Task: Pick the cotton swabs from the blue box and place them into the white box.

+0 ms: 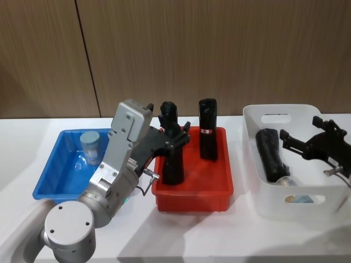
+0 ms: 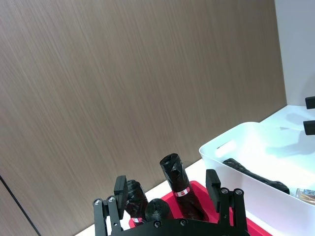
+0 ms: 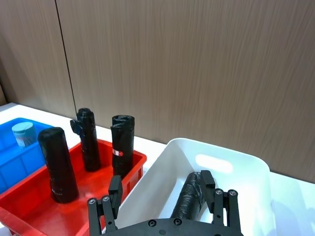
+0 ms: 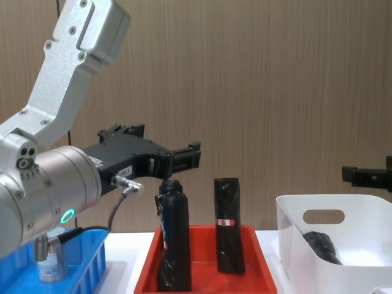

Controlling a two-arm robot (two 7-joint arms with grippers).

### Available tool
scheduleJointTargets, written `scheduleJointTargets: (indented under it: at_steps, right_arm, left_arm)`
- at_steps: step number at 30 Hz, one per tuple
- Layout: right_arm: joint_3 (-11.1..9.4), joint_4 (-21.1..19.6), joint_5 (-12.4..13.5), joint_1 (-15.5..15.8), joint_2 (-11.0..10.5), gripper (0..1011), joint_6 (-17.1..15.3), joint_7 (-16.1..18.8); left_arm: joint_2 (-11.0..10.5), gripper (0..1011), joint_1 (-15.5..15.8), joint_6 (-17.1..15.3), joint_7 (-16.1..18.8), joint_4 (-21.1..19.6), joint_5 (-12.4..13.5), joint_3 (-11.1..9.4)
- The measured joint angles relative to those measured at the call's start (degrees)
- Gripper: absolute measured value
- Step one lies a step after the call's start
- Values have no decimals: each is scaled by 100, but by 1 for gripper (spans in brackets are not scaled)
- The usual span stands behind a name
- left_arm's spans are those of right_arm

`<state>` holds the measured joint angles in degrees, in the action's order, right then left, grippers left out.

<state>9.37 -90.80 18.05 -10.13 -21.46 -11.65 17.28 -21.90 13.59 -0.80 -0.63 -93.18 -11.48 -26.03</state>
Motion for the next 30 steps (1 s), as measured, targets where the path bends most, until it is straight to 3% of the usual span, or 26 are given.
scheduleJointTargets:
  at_steps: [16, 23, 30]
  right_arm:
    - [278, -804, -120, 841, 164, 1001, 744, -1036]
    - [349, -1006, -156, 1056, 204, 1001, 938, -1298]
    - [361, -1040, -160, 1094, 213, 1001, 968, -1346]
  left_arm:
    - [0, 1003, 0, 0, 0, 0, 0, 0]
    - [0, 1003, 0, 0, 0, 0, 0, 0]
    - [1, 1003, 0, 0, 0, 0, 0, 0]
